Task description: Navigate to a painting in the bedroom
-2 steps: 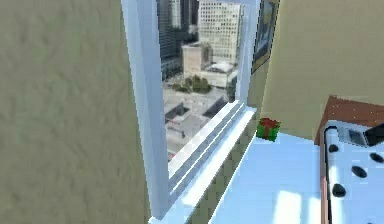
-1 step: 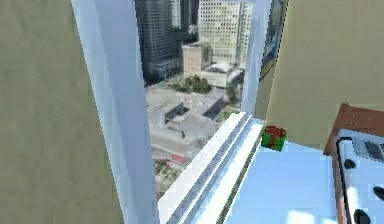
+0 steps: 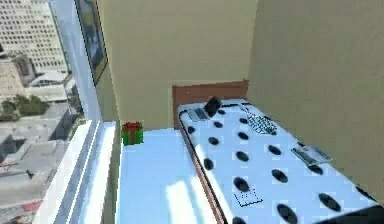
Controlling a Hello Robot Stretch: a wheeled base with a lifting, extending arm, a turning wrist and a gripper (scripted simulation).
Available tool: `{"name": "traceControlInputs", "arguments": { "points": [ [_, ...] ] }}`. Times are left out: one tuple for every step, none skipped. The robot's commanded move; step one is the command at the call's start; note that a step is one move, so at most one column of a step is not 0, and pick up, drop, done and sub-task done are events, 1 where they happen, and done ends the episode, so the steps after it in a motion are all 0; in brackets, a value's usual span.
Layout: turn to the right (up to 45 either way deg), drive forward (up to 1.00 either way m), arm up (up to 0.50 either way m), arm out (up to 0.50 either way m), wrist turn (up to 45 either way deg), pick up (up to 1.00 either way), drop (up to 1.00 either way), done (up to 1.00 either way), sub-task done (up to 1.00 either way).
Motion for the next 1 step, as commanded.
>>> {"name": "traceControlInputs", "arguments": {
  "points": [
    [45.0,0.0,0.0,0.0,0.0,0.0,0.0,0.0,0.0]
  ]
}}
